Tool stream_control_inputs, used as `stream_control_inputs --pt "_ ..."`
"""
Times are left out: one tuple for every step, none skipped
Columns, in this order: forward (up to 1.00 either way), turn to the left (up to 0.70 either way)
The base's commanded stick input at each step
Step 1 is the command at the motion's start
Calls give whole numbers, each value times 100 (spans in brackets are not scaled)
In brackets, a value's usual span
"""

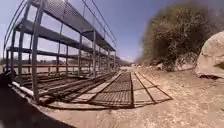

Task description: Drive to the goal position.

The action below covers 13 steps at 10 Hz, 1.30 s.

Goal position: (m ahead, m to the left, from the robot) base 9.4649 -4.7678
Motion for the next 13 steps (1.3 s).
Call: stream_control_inputs --pt "70 -35" --pt "70 -35" --pt "70 0" --pt "70 0" --pt "70 0" --pt "70 0" --pt "70 0" --pt "70 0" --pt "70 0" --pt "70 0" --pt "70 0" --pt "70 0" --pt "70 0"
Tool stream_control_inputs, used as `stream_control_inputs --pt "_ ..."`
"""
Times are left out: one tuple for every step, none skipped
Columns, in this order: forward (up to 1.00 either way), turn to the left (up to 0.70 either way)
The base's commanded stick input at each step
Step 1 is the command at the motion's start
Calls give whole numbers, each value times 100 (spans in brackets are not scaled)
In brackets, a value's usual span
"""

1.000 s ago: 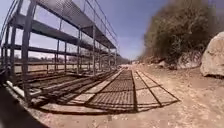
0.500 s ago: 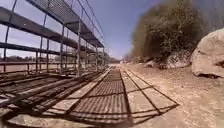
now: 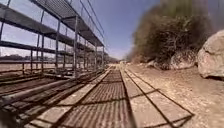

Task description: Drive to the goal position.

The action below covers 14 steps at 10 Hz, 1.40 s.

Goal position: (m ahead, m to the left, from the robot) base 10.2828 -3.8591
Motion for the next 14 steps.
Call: stream_control_inputs --pt "70 0" --pt "70 0" --pt "70 0" --pt "70 0" --pt "70 0" --pt "70 0" --pt "70 0" --pt "70 0" --pt "70 0" --pt "70 0" --pt "70 0" --pt "70 0" --pt "70 0" --pt "70 0"
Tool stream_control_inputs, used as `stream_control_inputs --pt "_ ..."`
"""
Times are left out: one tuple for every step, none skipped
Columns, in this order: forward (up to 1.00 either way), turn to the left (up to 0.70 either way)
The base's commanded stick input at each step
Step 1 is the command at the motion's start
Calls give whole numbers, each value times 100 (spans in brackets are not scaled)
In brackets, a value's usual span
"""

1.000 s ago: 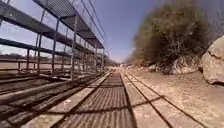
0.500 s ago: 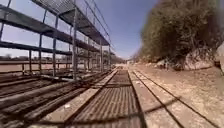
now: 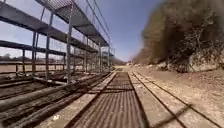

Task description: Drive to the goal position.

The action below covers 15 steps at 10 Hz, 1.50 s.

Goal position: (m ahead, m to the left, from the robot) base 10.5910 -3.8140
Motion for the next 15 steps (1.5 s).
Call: stream_control_inputs --pt "70 0" --pt "70 0" --pt "70 0" --pt "70 0" --pt "70 0" --pt "70 -35" --pt "70 -35" --pt "70 0" --pt "70 0" --pt "70 0" --pt "70 0" --pt "70 0" --pt "70 0" --pt "70 0" --pt "70 0"
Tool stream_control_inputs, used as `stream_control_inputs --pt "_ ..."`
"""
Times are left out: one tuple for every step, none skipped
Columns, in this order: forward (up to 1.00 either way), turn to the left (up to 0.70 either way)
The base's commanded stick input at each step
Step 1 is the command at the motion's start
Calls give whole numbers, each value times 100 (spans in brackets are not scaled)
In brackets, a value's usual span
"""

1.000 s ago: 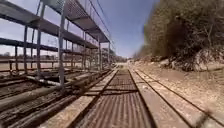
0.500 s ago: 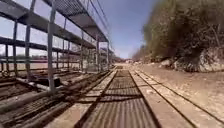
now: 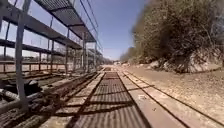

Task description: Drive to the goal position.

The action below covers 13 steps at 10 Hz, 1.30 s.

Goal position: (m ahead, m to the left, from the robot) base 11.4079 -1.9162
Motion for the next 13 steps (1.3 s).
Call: stream_control_inputs --pt "70 0" --pt "70 0" --pt "70 0" --pt "70 0" --pt "70 0" --pt "70 0" --pt "70 0" --pt "70 0" --pt "70 0" --pt "70 0" --pt "70 0" --pt "70 0" --pt "70 0"
